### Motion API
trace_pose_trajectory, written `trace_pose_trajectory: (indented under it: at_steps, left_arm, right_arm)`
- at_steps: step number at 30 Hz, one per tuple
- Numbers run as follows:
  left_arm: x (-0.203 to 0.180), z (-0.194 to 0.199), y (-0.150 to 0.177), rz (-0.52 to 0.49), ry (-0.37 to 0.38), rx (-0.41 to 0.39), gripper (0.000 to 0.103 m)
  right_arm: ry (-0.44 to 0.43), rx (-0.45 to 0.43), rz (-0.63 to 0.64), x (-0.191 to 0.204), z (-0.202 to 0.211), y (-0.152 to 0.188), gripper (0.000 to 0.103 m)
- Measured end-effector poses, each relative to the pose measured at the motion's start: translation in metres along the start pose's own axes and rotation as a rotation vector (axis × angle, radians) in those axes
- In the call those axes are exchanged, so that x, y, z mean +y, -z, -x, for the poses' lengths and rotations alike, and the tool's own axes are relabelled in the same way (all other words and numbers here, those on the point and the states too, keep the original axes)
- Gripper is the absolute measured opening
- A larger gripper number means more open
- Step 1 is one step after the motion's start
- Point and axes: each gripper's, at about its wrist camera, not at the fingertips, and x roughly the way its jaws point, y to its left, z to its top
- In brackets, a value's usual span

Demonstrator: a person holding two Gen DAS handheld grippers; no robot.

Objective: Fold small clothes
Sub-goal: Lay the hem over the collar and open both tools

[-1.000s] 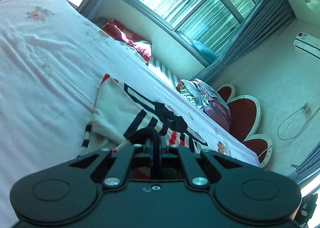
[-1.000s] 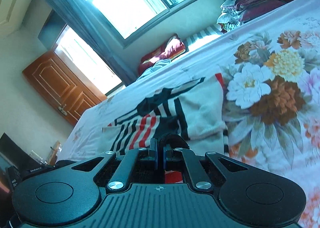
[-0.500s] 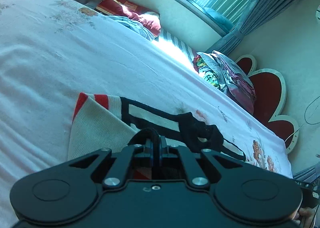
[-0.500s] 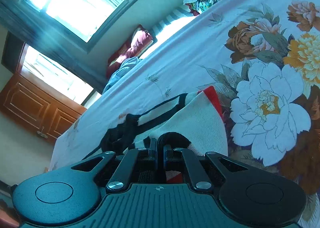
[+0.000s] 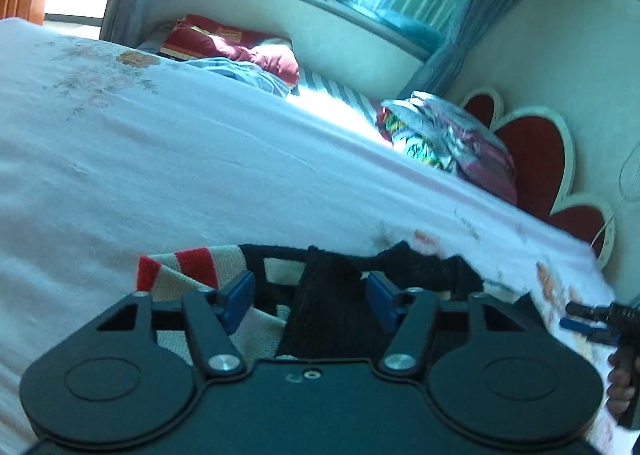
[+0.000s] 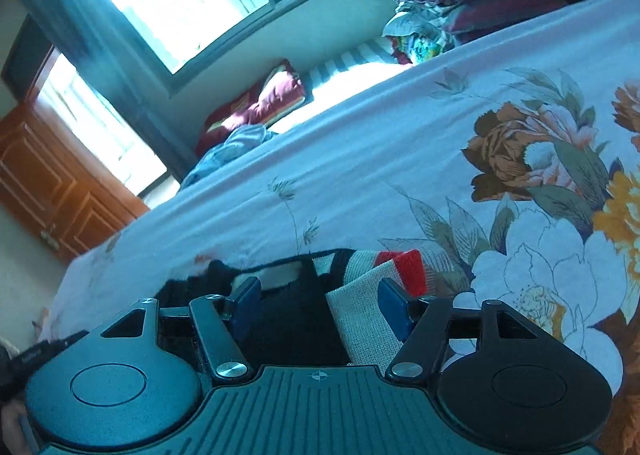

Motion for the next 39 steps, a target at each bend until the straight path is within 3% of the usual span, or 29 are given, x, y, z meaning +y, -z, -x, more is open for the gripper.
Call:
trace_pose_trajectory:
  at_steps: [3,5,6,7,8,10,13,14,16,17,22,23,24,25,26,27,28,29,31,35,37,39]
  left_arm:
    - [-0.018,-0.02,0.002,-0.16,-0.05,0.12,0.054]
    - [-0.031,-0.024,0.006,-0.261,-0.107,0.121,0.051]
    - [-0.035,-0.025,0.009,-0.283,-0.132,0.116,0.038]
    - [-0.037,-0.024,0.009,-0.288,-0.138,0.104,0.026]
    - [-0.037,-0.02,0.009,-0.275,-0.136,0.085,0.004]
    - [-0.03,-0.008,0.005,-0.217,-0.115,0.009,0.004]
    - [-0.032,0.01,0.0,-0.213,-0.133,-0.094,0.004]
    - [-0.031,0.008,-0.002,-0.214,-0.15,-0.097,0.004]
    - [-0.029,-0.012,-0.005,-0.215,-0.192,-0.024,0.004]
    - [-0.025,-0.025,-0.003,-0.208,-0.216,0.018,0.004]
    - [-0.03,-0.031,0.004,-0.258,-0.24,0.016,0.01]
    - [-0.03,-0.028,0.003,-0.249,-0.241,0.019,0.023]
    - [-0.031,-0.022,0.002,-0.229,-0.254,0.009,0.044]
    - [-0.035,-0.013,0.0,-0.228,-0.252,-0.027,0.05]
    - [-0.043,-0.006,-0.001,-0.243,-0.254,-0.059,0.051]
    - [-0.055,-0.006,-0.003,-0.273,-0.269,-0.054,0.051]
    - [-0.069,-0.009,-0.005,-0.302,-0.269,-0.046,0.05]
    - [-0.082,-0.012,-0.004,-0.315,-0.243,-0.047,0.05]
    - [-0.109,-0.026,0.002,-0.328,-0.165,-0.011,0.05]
    - [-0.133,-0.05,0.024,-0.408,-0.115,0.064,0.059]
    - [-0.117,-0.046,0.031,-0.423,-0.158,0.052,0.066]
    - [-0.085,-0.036,0.031,-0.404,-0.228,0.031,0.064]
  right_arm:
    - [0.044,0.051,0.125,0.016,-0.019,0.003,0.057]
    - [0.096,0.08,0.247,0.031,-0.034,0.011,0.05]
    - [0.124,0.098,0.315,0.038,-0.042,0.017,0.041]
    - [0.138,0.109,0.381,0.043,-0.047,0.022,0.019]
    - [0.138,0.107,0.442,0.049,-0.049,0.028,0.007]
    - [0.154,0.089,0.545,0.063,-0.049,0.036,0.003]
    - [0.171,-0.009,0.536,0.065,-0.04,0.03,0.003]
    - [0.188,-0.031,0.525,0.062,-0.04,0.028,0.003]
    - [0.235,-0.008,0.511,0.053,-0.054,0.027,0.003]
    - [0.262,0.034,0.504,0.047,-0.066,0.03,0.003]
    - [0.265,0.037,0.449,0.04,-0.069,0.03,0.004]
    - [0.267,0.043,0.438,0.04,-0.064,0.026,0.005]
    - [0.279,0.036,0.43,0.045,-0.059,0.022,0.016]
    - [0.303,0.001,0.437,0.051,-0.054,0.022,0.055]
    - [0.322,-0.079,0.465,0.062,-0.041,0.024,0.075]
    - [0.28,-0.116,0.489,0.072,-0.035,0.027,0.075]
    - [0.236,-0.092,0.496,0.082,-0.038,0.029,0.07]
    - [0.202,-0.058,0.505,0.094,-0.045,0.032,0.054]
    - [0.143,0.006,0.515,0.115,-0.065,0.042,0.041]
    - [0.102,0.071,0.604,0.144,-0.092,0.068,0.041]
    - [0.119,0.067,0.646,0.138,-0.091,0.07,0.044]
    - [0.164,0.048,0.56,0.104,-0.079,0.058,0.045]
